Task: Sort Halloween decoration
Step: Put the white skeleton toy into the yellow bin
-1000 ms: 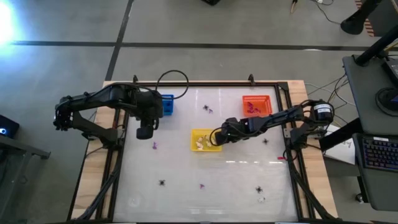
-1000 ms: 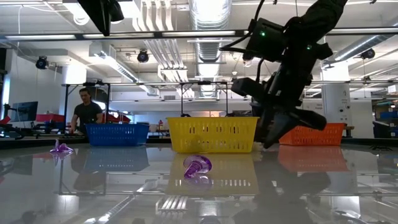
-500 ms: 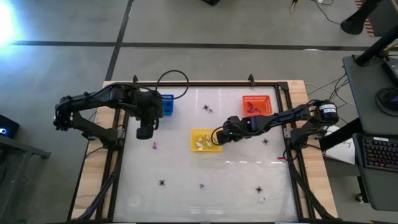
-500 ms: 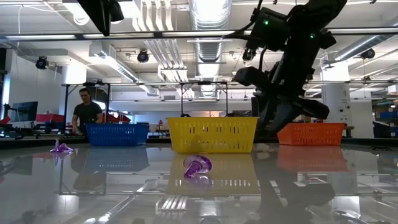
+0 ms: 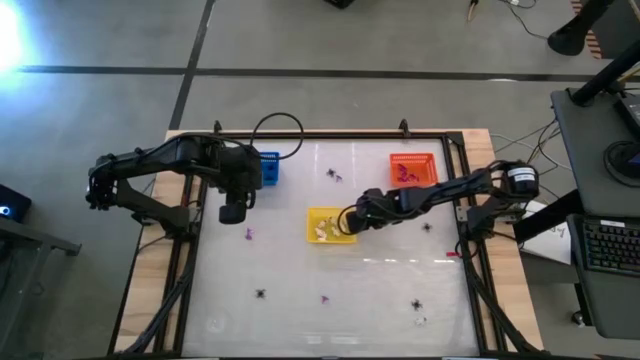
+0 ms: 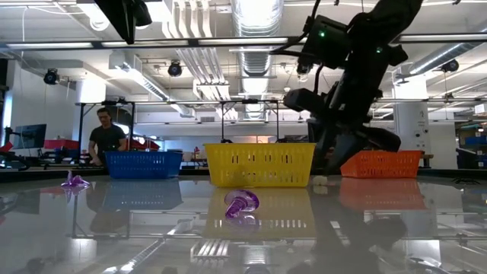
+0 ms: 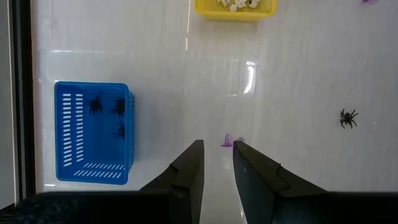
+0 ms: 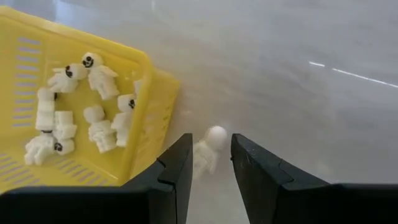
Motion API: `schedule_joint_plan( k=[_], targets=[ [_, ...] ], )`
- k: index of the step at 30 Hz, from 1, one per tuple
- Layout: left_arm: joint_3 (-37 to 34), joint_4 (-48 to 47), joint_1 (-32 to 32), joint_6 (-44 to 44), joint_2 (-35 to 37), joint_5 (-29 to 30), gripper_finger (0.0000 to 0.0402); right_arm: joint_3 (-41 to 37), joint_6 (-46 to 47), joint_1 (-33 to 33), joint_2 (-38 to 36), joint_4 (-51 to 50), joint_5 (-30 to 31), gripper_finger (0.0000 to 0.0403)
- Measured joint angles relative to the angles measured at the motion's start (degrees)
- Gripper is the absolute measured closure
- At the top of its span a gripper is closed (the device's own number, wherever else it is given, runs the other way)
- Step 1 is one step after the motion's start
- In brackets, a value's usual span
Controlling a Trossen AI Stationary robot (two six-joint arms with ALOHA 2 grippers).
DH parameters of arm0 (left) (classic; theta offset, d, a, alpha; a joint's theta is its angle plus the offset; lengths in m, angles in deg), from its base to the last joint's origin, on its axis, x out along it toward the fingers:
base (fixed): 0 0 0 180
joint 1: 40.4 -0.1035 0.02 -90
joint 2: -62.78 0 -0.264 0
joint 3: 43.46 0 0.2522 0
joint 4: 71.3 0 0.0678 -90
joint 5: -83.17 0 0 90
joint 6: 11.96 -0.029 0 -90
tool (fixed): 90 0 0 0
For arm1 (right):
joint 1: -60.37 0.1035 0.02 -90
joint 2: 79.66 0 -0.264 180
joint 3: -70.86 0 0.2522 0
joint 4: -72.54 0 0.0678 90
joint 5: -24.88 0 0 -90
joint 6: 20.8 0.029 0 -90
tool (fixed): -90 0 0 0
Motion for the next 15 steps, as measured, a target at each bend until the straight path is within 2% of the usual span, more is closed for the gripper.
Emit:
schedule_joint_plan(
  k=[11, 15],
  targets=[
    [0.00, 0.04, 0.00, 0.02, 0.00, 0.00, 0.0333, 0.15, -0.04, 0.24, 3.24, 1.20, -1.04, 0.0298],
    [0.00, 0.13, 0.01, 0.02, 0.00, 0.00, 0.0333, 0.28, 0.01, 0.24, 5.05, 1.35, -0.82, 0.0313]
  ],
)
